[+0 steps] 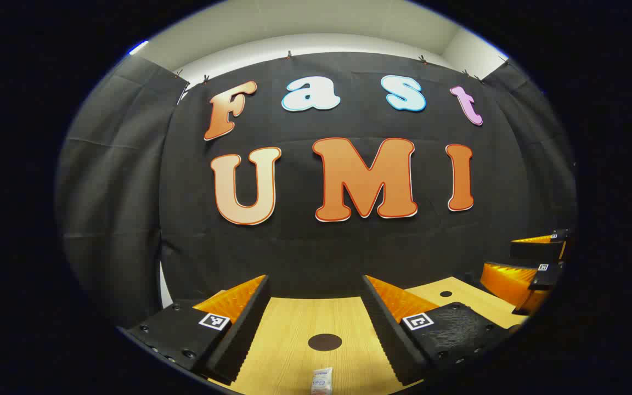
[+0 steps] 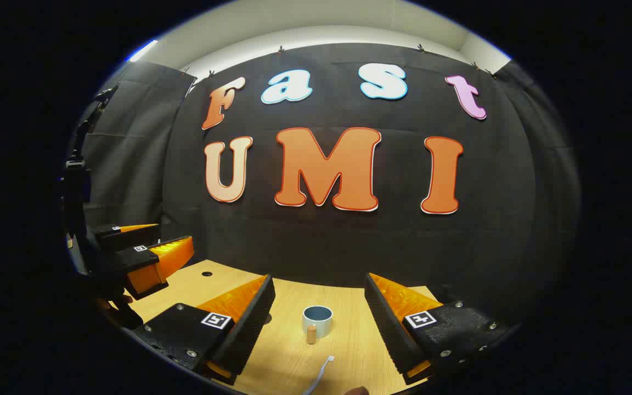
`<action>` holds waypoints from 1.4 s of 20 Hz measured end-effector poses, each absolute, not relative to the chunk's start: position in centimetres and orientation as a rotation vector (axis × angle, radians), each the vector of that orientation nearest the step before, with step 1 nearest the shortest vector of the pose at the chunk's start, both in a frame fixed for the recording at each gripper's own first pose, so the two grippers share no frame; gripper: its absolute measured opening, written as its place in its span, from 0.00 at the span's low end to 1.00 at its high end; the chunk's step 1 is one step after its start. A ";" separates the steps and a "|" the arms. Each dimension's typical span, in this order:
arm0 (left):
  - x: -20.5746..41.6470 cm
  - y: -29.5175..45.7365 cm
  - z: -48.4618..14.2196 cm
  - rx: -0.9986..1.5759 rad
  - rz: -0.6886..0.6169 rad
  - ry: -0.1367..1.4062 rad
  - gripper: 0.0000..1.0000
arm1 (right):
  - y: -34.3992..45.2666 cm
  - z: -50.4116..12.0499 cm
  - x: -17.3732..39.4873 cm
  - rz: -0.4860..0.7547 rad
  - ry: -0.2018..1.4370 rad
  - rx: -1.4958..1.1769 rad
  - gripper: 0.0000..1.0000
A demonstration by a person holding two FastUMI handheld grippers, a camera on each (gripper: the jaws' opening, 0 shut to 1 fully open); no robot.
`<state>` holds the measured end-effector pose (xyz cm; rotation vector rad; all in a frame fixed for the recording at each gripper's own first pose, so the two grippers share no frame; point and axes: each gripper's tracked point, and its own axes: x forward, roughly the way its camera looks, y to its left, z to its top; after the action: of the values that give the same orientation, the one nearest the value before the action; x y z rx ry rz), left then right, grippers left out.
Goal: Put the toothbrush and toothpaste on the desktop into the cup, then pick up the cup and place it on the coaster on the desktop.
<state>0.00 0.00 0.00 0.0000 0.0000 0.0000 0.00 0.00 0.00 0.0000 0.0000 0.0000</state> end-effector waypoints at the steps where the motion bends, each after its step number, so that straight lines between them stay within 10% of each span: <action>1: 0.1 -0.1 0.1 0.006 -0.002 -0.001 0.98 | 0.0 0.0 0.2 0.003 0.001 0.000 0.99; 18: -0.9 1.8 1.4 0.021 0.008 -0.050 0.98 | 1.4 -2.2 1.1 0.013 0.093 0.028 0.99; 28: -2.4 5.7 0.0 0.045 0.081 -0.009 0.98 | 0.0 -12.0 2.6 -0.086 0.462 0.046 0.97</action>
<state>-2.37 5.71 -0.01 0.0453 -0.0090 0.0805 2.60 0.00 -11.96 0.0459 0.4618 -0.0855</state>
